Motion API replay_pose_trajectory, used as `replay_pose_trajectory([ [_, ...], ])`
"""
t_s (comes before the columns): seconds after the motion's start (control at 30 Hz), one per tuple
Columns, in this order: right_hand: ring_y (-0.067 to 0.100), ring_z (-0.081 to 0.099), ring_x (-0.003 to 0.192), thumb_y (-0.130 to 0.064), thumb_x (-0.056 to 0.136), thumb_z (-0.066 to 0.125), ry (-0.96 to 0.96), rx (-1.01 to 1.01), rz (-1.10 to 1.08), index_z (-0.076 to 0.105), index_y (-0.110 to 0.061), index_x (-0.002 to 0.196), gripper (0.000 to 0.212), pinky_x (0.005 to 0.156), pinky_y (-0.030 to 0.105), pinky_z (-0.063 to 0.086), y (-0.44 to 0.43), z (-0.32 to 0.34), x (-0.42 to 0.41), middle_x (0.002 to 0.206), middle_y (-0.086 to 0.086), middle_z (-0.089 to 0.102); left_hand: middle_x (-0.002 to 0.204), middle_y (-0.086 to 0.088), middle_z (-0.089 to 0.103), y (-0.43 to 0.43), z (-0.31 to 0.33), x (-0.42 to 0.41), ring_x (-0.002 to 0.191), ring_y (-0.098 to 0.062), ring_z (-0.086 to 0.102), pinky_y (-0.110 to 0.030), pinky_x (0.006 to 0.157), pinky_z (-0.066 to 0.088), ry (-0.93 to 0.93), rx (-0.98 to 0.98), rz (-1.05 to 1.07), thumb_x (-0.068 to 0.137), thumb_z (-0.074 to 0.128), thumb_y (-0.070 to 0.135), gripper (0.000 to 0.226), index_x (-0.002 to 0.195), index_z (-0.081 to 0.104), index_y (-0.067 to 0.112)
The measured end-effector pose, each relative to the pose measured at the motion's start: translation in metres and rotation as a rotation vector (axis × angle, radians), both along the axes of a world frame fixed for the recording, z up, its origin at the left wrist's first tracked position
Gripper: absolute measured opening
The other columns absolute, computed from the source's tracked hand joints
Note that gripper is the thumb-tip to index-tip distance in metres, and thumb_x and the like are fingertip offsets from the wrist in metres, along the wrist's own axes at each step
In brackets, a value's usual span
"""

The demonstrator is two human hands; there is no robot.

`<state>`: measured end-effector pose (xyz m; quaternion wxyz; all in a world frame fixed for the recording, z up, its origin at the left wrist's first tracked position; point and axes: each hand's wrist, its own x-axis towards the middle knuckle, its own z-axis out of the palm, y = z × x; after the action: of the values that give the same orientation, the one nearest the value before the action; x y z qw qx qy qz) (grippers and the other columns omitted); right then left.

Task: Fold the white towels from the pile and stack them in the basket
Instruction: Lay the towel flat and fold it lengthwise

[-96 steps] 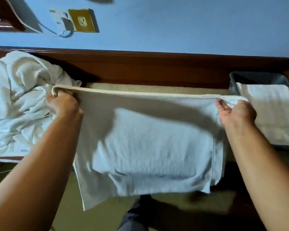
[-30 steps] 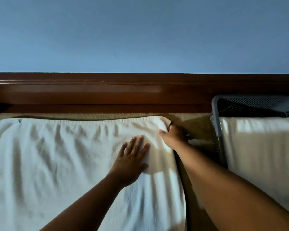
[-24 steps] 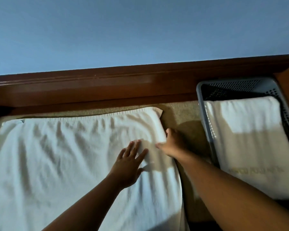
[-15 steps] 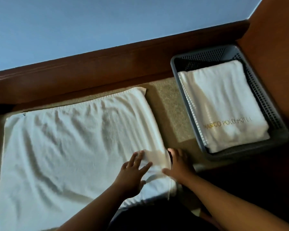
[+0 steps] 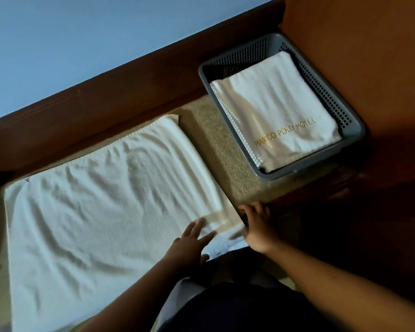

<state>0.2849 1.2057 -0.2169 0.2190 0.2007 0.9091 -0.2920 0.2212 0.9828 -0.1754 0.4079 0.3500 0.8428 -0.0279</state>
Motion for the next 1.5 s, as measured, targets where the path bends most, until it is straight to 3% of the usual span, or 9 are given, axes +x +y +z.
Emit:
replay_pose_trajectory([
  [0.27, 0.030, 0.033, 0.129, -0.040, 0.089, 0.055, -0.022, 0.087, -0.009, 0.039, -0.023, 0.145, 0.060, 0.106, 0.040, 0.033, -0.018, 0.003, 0.001, 0.145, 0.007, 0.031, 0.166, 0.007, -0.020, -0.003, -0.005, 0.029, 0.155, -0.016, -0.010, -0.050, 0.113, 0.036, -0.014, -0.006, 0.119, 0.101, 0.053, 0.036, 0.074, 0.160, 0.008, 0.037],
  [0.5, 0.032, 0.047, 0.123, -0.053, 0.089, 0.055, -0.157, 0.078, -0.111, 0.063, -0.017, 0.116, 0.045, 0.102, 0.039, 0.041, -0.040, 0.016, -0.032, 0.129, 0.010, 0.055, 0.167, 0.015, -0.010, -0.041, -0.003, 0.046, 0.154, -0.006, -0.002, -0.044, 0.119, 0.024, -0.022, 0.068, 0.303, 0.102, 0.049, 0.040, 0.064, 0.158, 0.019, 0.035],
  [0.57, 0.031, 0.058, 0.116, -0.047, 0.090, 0.058, -0.175, -0.032, -0.132, 0.062, -0.014, 0.118, 0.043, 0.091, 0.033, 0.045, -0.047, 0.019, -0.046, 0.123, 0.009, 0.063, 0.167, 0.015, -0.009, -0.054, -0.003, 0.046, 0.154, -0.006, -0.001, -0.043, 0.121, 0.022, -0.010, 0.062, 0.322, 0.102, 0.049, 0.041, 0.064, 0.158, 0.019, 0.035],
  [0.7, 0.030, 0.062, 0.105, -0.012, 0.084, 0.070, -0.148, -0.339, -0.515, 0.054, -0.001, 0.125, 0.045, 0.082, 0.029, 0.045, -0.049, 0.014, -0.055, 0.117, 0.016, 0.063, 0.167, 0.013, -0.010, -0.077, 0.002, 0.035, 0.155, -0.011, -0.005, -0.044, 0.121, 0.018, 0.018, 0.031, 0.329, 0.102, 0.048, 0.041, 0.068, 0.159, 0.013, 0.034],
  [0.83, 0.026, 0.060, 0.096, 0.010, 0.077, 0.071, -0.045, -0.360, -0.733, 0.056, 0.004, 0.110, 0.037, 0.077, 0.029, 0.041, -0.046, 0.010, -0.043, 0.104, 0.019, 0.062, 0.168, 0.009, -0.014, -0.096, 0.002, 0.016, 0.155, -0.016, -0.006, -0.044, 0.121, 0.018, 0.035, 0.025, 0.344, 0.102, 0.047, 0.041, 0.069, 0.160, 0.010, 0.033],
  [1.1, 0.034, 0.065, 0.100, 0.009, 0.078, 0.060, -0.052, -0.234, -0.610, 0.062, 0.001, 0.105, 0.028, 0.074, 0.028, 0.043, -0.055, 0.017, -0.039, 0.094, 0.013, 0.063, 0.169, 0.004, -0.010, -0.097, 0.011, -0.041, 0.156, -0.021, 0.002, -0.049, 0.121, 0.020, 0.027, 0.018, 0.282, 0.103, 0.047, 0.043, 0.069, 0.161, 0.010, 0.032],
  [1.23, 0.027, 0.068, 0.091, -0.004, 0.076, 0.074, -0.111, -0.296, -0.618, 0.065, 0.001, 0.101, 0.027, 0.066, 0.026, 0.043, -0.051, 0.020, -0.062, 0.086, 0.007, 0.065, 0.169, 0.002, 0.000, -0.074, 0.019, -0.073, 0.153, -0.023, 0.020, -0.049, 0.120, 0.023, -0.001, 0.044, 0.277, 0.104, 0.045, 0.044, 0.064, 0.160, 0.017, 0.031],
  [1.37, 0.029, 0.063, 0.111, -0.031, 0.082, 0.079, -0.197, -0.265, -0.568, 0.058, 0.001, 0.122, 0.056, 0.074, 0.026, 0.041, -0.046, 0.017, -0.088, 0.116, 0.014, 0.065, 0.163, 0.004, 0.028, -0.066, 0.014, -0.084, 0.144, -0.019, 0.037, -0.042, 0.119, 0.027, -0.021, 0.041, 0.264, 0.103, 0.045, 0.045, 0.058, 0.157, 0.027, 0.028],
  [1.5, 0.030, 0.060, 0.116, -0.036, 0.082, 0.079, -0.238, -0.356, -0.608, 0.049, 0.002, 0.138, 0.074, 0.084, 0.031, 0.048, -0.043, 0.010, -0.119, 0.131, 0.017, 0.060, 0.157, 0.001, 0.032, -0.069, 0.005, -0.088, 0.137, -0.020, 0.042, -0.040, 0.116, 0.032, 0.046, 0.072, 0.244, 0.102, 0.047, 0.043, 0.061, 0.157, 0.025, 0.028],
])
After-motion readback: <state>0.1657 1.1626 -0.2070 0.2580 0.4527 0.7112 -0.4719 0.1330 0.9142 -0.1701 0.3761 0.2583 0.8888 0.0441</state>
